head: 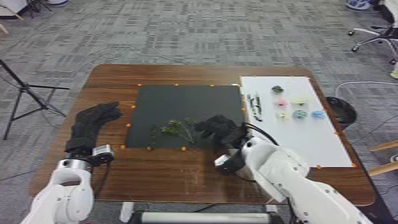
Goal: Arrange flowers
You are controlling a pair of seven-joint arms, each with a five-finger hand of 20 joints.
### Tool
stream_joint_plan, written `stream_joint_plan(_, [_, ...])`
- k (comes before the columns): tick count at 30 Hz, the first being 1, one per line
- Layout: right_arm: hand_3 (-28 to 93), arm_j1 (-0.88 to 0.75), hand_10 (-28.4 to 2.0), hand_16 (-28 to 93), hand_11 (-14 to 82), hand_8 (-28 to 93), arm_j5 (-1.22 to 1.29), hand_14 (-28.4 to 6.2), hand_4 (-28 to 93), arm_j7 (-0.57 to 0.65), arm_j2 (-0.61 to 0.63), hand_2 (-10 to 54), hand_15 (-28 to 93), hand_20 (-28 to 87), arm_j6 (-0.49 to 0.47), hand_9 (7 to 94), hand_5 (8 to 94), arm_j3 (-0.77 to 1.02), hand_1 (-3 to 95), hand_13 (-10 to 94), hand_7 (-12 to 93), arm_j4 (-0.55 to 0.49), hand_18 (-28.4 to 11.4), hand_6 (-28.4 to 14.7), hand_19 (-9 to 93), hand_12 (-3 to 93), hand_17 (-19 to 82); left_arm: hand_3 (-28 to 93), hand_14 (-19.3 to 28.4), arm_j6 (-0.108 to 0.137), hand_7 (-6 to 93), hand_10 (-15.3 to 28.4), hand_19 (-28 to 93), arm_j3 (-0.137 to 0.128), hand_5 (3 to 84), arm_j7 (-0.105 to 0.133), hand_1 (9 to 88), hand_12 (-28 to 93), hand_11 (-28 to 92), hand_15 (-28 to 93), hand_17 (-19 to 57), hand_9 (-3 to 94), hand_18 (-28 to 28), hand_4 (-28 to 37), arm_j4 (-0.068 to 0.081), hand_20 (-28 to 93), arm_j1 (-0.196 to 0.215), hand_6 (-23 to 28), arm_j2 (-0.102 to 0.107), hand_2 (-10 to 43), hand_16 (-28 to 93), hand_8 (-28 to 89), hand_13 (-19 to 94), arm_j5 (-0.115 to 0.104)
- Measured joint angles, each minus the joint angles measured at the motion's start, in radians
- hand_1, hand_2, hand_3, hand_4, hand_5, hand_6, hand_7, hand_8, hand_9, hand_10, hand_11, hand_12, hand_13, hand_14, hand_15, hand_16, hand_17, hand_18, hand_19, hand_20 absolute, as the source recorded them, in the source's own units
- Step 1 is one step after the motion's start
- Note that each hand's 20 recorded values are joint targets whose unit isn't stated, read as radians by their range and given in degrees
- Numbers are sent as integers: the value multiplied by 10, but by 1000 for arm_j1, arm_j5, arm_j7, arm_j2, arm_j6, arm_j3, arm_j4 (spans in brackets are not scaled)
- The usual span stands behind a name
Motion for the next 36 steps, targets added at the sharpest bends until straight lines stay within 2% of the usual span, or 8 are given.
stream_joint_plan(29, [501,16,-162,310,81,-39,19,-96,-79,-8,-37,84,412,359,-39,625,579,-77,181,867,55,-2,-160,-57,890,121,554,663,189,-17,152,152,132,9,569,0,264,144,218,256,106,546,127,-250,2,219,-9,31,1,80,22,-65,453,1])
stream_joint_plan(36, [504,-5,-178,311,99,-35,19,-95,-76,-5,-37,68,412,361,-39,677,600,-4,200,865,65,-17,-160,-61,890,144,553,663,190,-17,152,152,132,8,570,1,264,143,218,257,106,546,127,-249,1,219,-12,31,1,80,22,-65,453,1])
